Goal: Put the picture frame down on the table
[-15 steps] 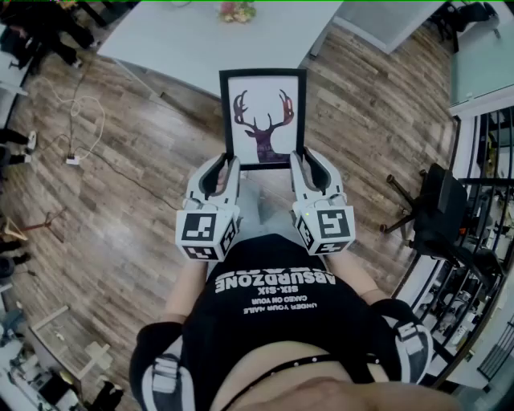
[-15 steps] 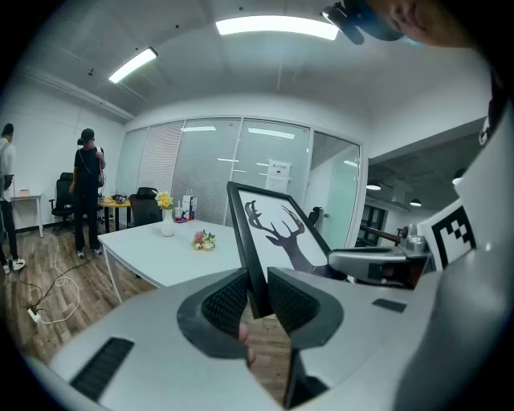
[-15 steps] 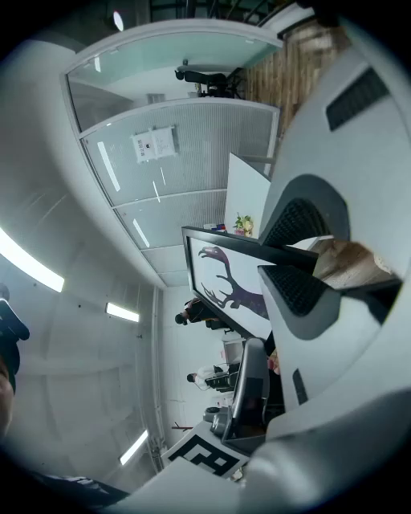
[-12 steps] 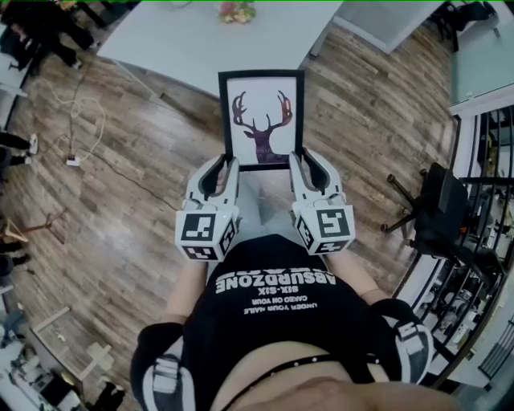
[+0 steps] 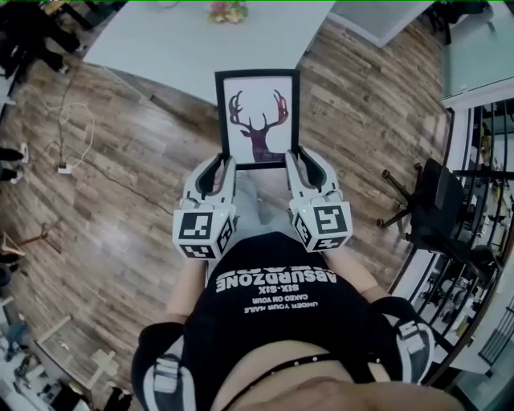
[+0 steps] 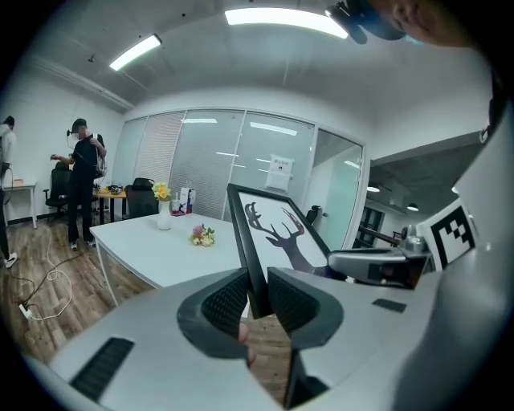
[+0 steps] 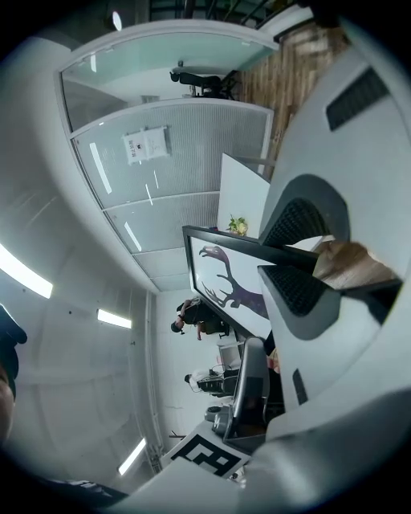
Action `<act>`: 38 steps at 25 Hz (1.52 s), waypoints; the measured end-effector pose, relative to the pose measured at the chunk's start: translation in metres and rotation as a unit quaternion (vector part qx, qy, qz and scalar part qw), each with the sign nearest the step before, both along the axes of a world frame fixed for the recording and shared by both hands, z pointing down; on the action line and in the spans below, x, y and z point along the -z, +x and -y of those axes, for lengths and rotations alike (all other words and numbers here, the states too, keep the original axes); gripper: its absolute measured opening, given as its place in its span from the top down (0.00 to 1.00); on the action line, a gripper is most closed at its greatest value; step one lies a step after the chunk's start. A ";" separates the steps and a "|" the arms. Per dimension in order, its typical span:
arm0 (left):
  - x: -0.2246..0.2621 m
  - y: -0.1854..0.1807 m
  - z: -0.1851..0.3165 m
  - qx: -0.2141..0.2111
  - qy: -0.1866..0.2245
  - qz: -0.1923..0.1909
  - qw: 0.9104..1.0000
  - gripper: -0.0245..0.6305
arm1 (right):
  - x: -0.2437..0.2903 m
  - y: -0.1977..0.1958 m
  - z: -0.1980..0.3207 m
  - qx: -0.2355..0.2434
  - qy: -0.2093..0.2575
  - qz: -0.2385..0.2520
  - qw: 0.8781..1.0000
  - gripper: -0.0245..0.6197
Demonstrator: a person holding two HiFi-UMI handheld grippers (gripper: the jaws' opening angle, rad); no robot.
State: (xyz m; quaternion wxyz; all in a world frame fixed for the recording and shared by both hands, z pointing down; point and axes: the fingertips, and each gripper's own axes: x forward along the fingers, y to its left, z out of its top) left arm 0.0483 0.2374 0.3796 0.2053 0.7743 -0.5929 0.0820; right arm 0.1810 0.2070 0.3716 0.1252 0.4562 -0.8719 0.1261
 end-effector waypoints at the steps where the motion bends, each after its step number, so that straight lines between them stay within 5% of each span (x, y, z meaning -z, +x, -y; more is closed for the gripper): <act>1: -0.001 -0.002 0.006 -0.001 0.000 -0.002 1.000 0.83 | 0.000 -0.002 0.006 0.000 0.000 -0.002 1.000 0.82; 17: -0.005 -0.054 0.120 -0.023 -0.004 -0.015 1.000 0.83 | 0.000 -0.053 0.113 -0.017 -0.002 -0.024 1.000 0.82; 38: -0.043 -0.096 0.200 -0.060 -0.049 -0.015 0.997 0.83 | -0.042 -0.096 0.190 -0.023 -0.044 -0.059 0.997 0.81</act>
